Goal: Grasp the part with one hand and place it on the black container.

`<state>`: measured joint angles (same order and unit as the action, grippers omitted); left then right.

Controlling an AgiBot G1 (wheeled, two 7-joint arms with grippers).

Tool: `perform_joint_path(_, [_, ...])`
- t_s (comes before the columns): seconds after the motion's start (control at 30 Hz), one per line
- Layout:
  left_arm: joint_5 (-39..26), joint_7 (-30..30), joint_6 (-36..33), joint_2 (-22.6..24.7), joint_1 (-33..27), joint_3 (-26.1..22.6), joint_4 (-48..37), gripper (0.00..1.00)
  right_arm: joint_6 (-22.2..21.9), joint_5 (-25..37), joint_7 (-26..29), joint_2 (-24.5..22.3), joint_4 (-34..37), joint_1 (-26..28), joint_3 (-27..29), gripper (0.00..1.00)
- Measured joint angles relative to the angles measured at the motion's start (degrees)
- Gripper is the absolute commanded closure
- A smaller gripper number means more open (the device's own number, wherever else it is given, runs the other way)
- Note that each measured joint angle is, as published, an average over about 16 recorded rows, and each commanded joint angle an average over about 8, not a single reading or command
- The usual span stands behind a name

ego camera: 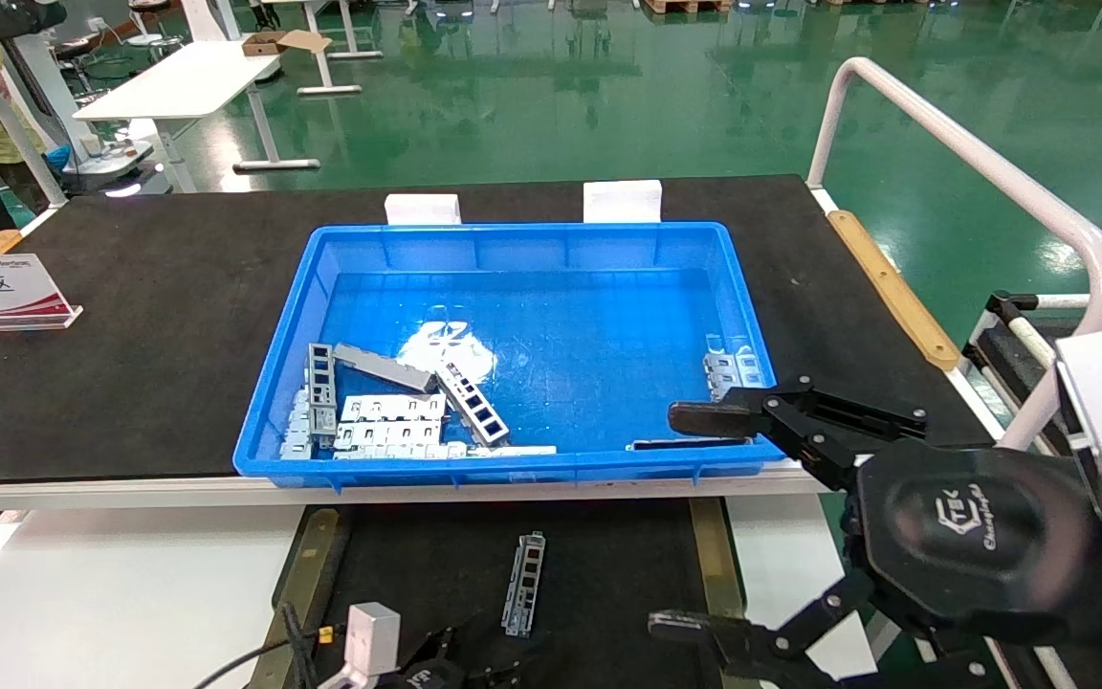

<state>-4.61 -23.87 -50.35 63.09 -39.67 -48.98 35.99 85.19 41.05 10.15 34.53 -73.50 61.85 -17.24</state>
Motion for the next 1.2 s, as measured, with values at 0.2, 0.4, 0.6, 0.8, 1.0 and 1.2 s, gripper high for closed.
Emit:
perform_joint_path(0.2, [-1.82, 0.78, -2.66, -4.92, 0.15, -1.07, 3.69, 0.0, -0.01, -0.01, -0.01, -0.01, 0.0, 0.0, -0.02, 0.0])
perform_joint_path(0.4, [-2.58, 1.11, -3.78, -10.06, 1.2, -1.23, 9.01, 0.0, -0.01, -0.02, -0.02, -0.01, 0.0, 0.01, -0.03, 0.0])
perform_joint_path(0.6, [-2.58, 1.46, -3.01, -15.16, 2.58, -0.83, 15.8, 0.0, -0.02, -0.04, -0.03, -0.02, 0.0, 0.01, -0.05, 0.0])
perform_joint_path(0.8, [-2.19, 2.01, -0.74, -19.7, 3.96, -0.25, 23.07, 0.0, -0.03, -0.05, -0.03, -0.03, 0.0, 0.02, -0.07, 0.0])
perform_joint_path(1.0, [-1.51, 2.41, 1.94, -22.96, 5.22, 0.39, 29.09, 0.0, -0.04, -0.06, -0.04, -0.03, 0.0, 0.02, -0.08, 0.0])
perform_joint_path(1.2, [-1.05, 2.59, 3.53, -24.49, 5.93, 0.76, 32.13, 0.0, -0.04, -0.06, -0.05, -0.04, 0.0, 0.02, -0.09, 0.0])
